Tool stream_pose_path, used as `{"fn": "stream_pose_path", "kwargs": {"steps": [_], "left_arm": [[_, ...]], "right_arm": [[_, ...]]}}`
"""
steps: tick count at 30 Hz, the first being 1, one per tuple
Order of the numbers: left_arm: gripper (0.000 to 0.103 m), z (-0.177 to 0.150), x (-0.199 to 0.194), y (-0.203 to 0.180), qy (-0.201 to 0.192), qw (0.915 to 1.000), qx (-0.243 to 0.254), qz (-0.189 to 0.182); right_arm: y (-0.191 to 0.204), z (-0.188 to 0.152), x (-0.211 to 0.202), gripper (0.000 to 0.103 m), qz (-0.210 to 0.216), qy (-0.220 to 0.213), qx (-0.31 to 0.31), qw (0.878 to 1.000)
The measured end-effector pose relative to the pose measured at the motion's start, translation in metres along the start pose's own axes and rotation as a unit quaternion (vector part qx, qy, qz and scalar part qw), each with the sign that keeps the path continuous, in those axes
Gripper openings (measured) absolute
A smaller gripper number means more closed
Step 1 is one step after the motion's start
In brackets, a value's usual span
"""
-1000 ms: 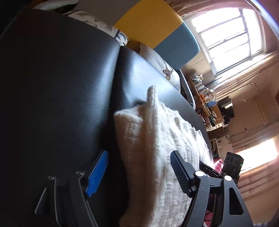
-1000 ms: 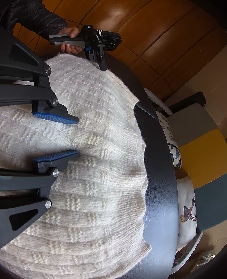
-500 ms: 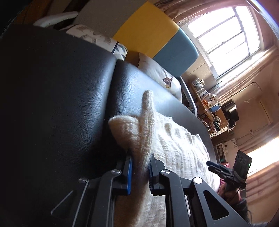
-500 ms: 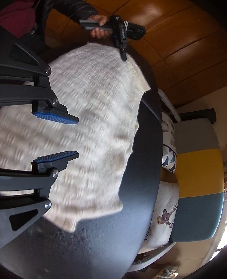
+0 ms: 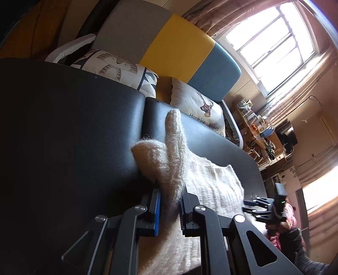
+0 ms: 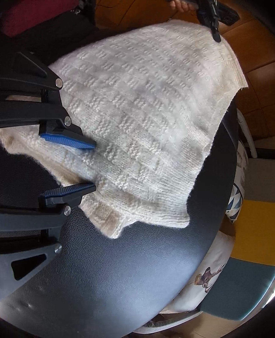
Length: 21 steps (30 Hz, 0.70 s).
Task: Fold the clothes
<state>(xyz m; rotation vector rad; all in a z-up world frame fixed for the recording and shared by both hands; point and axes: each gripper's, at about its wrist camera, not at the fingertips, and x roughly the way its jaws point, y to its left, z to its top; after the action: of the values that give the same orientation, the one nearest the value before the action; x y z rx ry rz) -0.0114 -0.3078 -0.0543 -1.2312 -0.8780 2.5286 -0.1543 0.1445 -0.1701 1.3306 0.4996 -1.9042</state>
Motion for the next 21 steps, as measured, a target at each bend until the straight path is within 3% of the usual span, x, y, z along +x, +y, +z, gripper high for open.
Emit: {"fn": "stream_pose_path", "kwargs": {"steps": [6,11,15,21], "left_arm": [[0.014,0.0,-0.005,-0.049,-0.017,0.9966,-0.019,-0.078],[0.014,0.006,0.021,-0.101,-0.022,0.9893,-0.04,-0.139],[0.014,0.01,0.059,-0.131,-0.005,0.9863,-0.061,-0.153],[0.014,0.001,0.115,-0.168,0.029,0.9858,-0.086,-0.141]], "right_arm": [[-0.001,-0.001,0.005,0.035,-0.007,-0.002,0.03,1.0],[-0.012,-0.012,0.005,0.036,0.022,-0.042,0.096,0.994],[-0.011,-0.019,0.005,0.036,0.036,-0.07,0.122,0.989],[-0.008,-0.028,0.006,0.036,0.064,-0.099,0.148,0.982]]}}
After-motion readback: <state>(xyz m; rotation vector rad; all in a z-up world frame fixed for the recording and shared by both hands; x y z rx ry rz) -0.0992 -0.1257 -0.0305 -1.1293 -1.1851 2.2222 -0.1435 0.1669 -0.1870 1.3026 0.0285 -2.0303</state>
